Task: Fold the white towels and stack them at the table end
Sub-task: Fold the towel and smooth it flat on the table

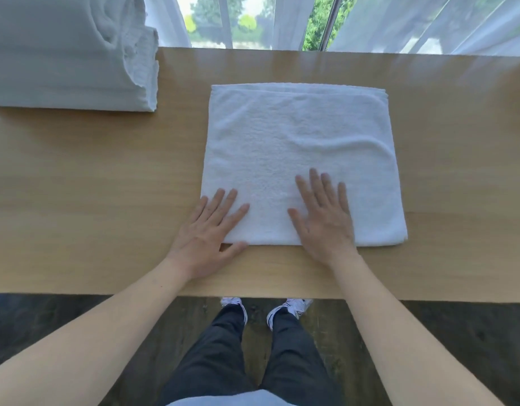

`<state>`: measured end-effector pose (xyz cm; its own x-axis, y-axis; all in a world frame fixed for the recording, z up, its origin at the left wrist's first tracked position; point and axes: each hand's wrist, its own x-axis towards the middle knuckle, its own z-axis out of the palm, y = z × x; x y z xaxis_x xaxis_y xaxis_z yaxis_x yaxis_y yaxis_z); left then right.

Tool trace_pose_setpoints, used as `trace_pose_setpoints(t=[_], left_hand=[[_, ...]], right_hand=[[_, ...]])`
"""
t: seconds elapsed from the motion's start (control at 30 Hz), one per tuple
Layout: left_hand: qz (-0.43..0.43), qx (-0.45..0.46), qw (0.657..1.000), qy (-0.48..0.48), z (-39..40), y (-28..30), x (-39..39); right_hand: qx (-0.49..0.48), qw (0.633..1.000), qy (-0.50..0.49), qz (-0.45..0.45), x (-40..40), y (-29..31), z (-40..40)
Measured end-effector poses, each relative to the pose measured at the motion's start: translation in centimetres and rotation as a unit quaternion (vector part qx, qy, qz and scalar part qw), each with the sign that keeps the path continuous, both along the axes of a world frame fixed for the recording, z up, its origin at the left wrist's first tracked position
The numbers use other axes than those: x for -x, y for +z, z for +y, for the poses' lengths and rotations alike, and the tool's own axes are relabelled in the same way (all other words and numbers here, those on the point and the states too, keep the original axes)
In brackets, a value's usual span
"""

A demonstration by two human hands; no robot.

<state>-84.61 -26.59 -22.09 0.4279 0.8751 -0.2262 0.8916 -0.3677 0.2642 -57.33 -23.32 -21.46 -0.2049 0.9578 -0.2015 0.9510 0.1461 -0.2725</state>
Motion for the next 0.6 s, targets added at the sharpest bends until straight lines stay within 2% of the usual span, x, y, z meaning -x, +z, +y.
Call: trace_pose_setpoints(t=[0.03, 0.1, 0.2, 0.33, 0.4, 0.5, 0.57, 0.6], left_hand=[[-0.02, -0.012, 1.0, -0.01, -0.2, 0.1, 0.6], [-0.086, -0.062, 0.994, -0.023, -0.5, 0.6, 1.9], [-0.152, -0.153, 0.974, -0.062, -0.3, 0.5, 4.2], [-0.164, -0.148, 0.973, -0.07, 0.9, 1.3, 5.8], [-0.184, -0.124, 0.975, -0.018, 1.6, 1.8, 6.0], [-0.236, -0.092, 0.961, 0.109, 3.3, 2.8, 5.7], [-0.251, -0.093, 0.946, 0.182, 4.7, 3.6, 5.1], [-0.26, -0.095, 0.939, 0.204, 5.6, 4.0, 4.8]], right_hand=[[0.001, 0.999, 0.054, -0.004, 0.9, -0.2, -1.8], [0.004, 0.997, 0.076, -0.016, 1.1, -0.6, -4.2], [-0.001, 0.999, 0.05, 0.009, -1.1, -0.3, -5.2], [-0.007, 0.999, -0.036, 0.032, -5.0, 0.9, -5.1], [-0.016, 0.993, -0.107, 0.041, -6.8, 1.7, -4.9], [-0.041, 0.968, -0.232, 0.084, -9.0, 3.3, -3.7], [-0.051, 0.942, -0.3, 0.143, -10.3, 4.7, -2.3], [-0.037, 0.924, -0.324, 0.2, -10.9, 5.4, -1.3]])
